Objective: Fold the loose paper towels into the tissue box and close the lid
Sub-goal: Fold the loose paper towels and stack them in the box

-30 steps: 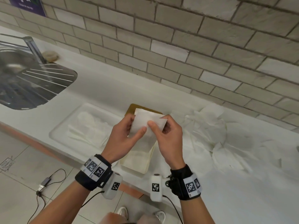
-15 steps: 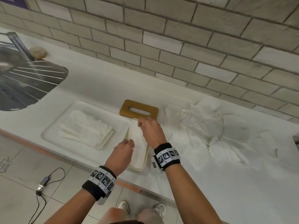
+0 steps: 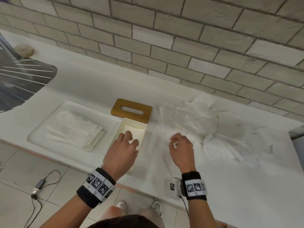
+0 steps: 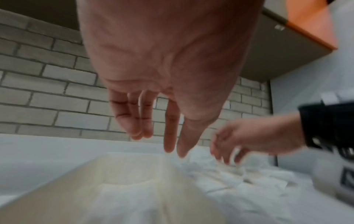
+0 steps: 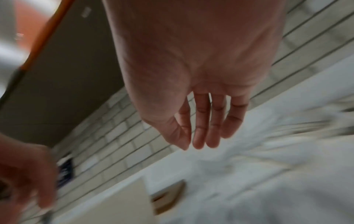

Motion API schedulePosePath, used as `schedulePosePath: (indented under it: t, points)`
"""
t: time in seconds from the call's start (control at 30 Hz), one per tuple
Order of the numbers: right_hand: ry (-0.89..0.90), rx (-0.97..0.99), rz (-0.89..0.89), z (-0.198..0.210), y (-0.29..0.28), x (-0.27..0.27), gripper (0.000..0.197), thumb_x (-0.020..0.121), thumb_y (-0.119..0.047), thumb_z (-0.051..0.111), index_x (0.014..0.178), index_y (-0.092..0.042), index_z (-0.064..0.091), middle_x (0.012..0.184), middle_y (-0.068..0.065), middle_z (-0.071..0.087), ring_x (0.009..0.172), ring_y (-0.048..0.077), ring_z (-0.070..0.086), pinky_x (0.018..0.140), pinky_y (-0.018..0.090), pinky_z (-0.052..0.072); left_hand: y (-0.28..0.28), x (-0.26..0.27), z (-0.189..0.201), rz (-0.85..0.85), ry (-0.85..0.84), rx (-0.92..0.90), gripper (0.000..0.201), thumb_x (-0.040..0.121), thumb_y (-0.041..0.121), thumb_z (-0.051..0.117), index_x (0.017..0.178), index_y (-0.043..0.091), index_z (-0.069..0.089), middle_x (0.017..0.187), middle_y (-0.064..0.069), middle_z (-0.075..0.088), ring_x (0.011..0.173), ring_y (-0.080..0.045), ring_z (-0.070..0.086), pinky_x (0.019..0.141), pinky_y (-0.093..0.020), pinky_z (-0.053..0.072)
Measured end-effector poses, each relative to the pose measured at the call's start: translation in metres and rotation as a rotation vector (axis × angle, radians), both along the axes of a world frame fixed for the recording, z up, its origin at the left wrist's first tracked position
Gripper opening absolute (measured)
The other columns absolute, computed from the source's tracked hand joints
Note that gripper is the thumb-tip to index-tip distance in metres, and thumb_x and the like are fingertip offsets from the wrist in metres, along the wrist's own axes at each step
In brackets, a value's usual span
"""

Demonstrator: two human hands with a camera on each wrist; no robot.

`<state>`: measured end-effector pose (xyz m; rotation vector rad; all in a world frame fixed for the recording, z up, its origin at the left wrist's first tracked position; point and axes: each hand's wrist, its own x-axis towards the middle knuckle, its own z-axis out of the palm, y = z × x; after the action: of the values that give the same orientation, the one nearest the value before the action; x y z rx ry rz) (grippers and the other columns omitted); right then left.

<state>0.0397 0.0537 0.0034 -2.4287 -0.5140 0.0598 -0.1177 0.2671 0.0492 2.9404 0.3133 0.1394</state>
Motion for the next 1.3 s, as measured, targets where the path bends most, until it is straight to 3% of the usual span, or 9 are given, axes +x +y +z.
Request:
schedulePosePath:
  t: [0.07, 0.27, 0.43, 0.57, 0.77, 1.03, 1.13, 1.23, 1.3]
  points:
    - [0.114, -0.057, -0.191, -0.016, -0.049, 0.012, 0.004, 0.098, -0.017, 0.069, 0.099, -0.018, 0.066, 0.099, 0.004, 0.07, 0.094, 0.027, 0.069, 0.078, 0.03, 0.048, -0.025, 0.01, 0.012, -0.06, -0.077, -0.091, 0.019, 0.085, 0.024, 0.083, 0.101, 0.017, 0.075, 0.105, -0.003, 0.062, 0.091, -0.025, 0.061, 0.066, -0.036, 0.058]
    - [0.341, -0.254, -0.397, -0.048, -0.107, 0.036, 0.055, 0.098, -0.047, 0.07, 0.138, -0.013, 0.053, 0.134, 0.014, 0.053, 0.124, 0.04, 0.057, 0.097, 0.049, 0.051, -0.11, 0.084, -0.018, -0.175, 0.076, -0.213, 0.018, 0.104, 0.027, 0.058, 0.115, 0.015, 0.065, 0.117, -0.002, 0.061, 0.112, -0.024, 0.057, 0.082, -0.038, 0.055]
    - [0.235, -0.132, -0.363, -0.049, -0.122, 0.046, 0.015, 0.102, -0.031, 0.068, 0.11, -0.029, 0.056, 0.106, -0.001, 0.071, 0.096, 0.025, 0.066, 0.075, 0.037, 0.05, -0.133, 0.13, -0.085, -0.084, 0.285, -0.228, 0.051, 0.097, 0.037, 0.064, 0.138, 0.01, 0.049, 0.143, -0.009, 0.048, 0.132, -0.033, 0.045, 0.1, -0.046, 0.051]
    - [0.297, 0.012, -0.354, -0.043, -0.138, 0.054, 0.014, 0.101, -0.029, 0.072, 0.096, -0.026, 0.059, 0.094, -0.007, 0.075, 0.092, 0.022, 0.071, 0.073, 0.032, 0.047, -0.129, 0.139, -0.105, -0.097, 0.227, -0.146, 0.024, 0.1, 0.014, 0.053, 0.121, 0.007, 0.062, 0.129, -0.01, 0.059, 0.124, -0.032, 0.053, 0.094, -0.042, 0.054]
    - [0.351, 0.384, -0.313, 0.004, -0.166, 0.065, 0.015, 0.107, -0.034, 0.062, 0.101, -0.024, 0.054, 0.094, -0.004, 0.071, 0.084, 0.02, 0.066, 0.073, 0.036, 0.048, -0.117, 0.128, -0.071, 0.123, -0.108, -0.499, 0.012, 0.094, 0.024, 0.067, 0.102, 0.018, 0.061, 0.099, -0.001, 0.069, 0.091, -0.022, 0.063, 0.075, -0.038, 0.054]
    - [0.186, 0.593, 0.004, 0.093, -0.16, 0.068, 0.01, 0.105, -0.025, 0.07, 0.106, -0.024, 0.06, 0.098, -0.007, 0.069, 0.085, 0.02, 0.063, 0.073, 0.031, 0.045, -0.136, 0.133, 0.005, -0.031, -0.007, -0.988, 0.05, 0.097, 0.074, 0.049, 0.113, 0.03, 0.067, 0.114, 0.011, 0.074, 0.111, -0.005, 0.068, 0.1, -0.035, 0.056]
    - [0.181, 0.62, 0.06, 0.091, -0.151, 0.064, 0.011, 0.104, -0.02, 0.073, 0.106, -0.024, 0.062, 0.102, -0.007, 0.07, 0.086, 0.027, 0.064, 0.076, 0.041, 0.049, -0.149, 0.148, 0.023, 0.007, -0.097, -1.272, 0.052, 0.102, 0.064, 0.057, 0.105, 0.013, 0.067, 0.102, -0.007, 0.075, 0.098, -0.018, 0.073, 0.09, -0.037, 0.06]
    - [0.194, 0.614, 0.021, 0.073, -0.148, 0.063, 0.013, 0.102, -0.015, 0.073, 0.106, -0.024, 0.064, 0.105, -0.008, 0.072, 0.093, 0.02, 0.069, 0.083, 0.039, 0.054, -0.154, 0.163, 0.029, 0.087, -0.316, -1.229, 0.018, 0.102, 0.033, 0.072, 0.09, 0.02, 0.066, 0.082, 0.009, 0.074, 0.08, -0.008, 0.07, 0.075, -0.023, 0.053]
    - [0.217, 0.613, -0.04, 0.06, -0.146, 0.064, 0.016, 0.101, -0.016, 0.075, 0.109, -0.025, 0.064, 0.108, -0.011, 0.072, 0.095, 0.015, 0.07, 0.085, 0.036, 0.054, -0.152, 0.171, 0.026, 0.075, -0.345, -1.171, 0.016, 0.101, 0.03, 0.074, 0.091, 0.019, 0.068, 0.088, 0.006, 0.076, 0.088, -0.013, 0.074, 0.082, -0.032, 0.059]
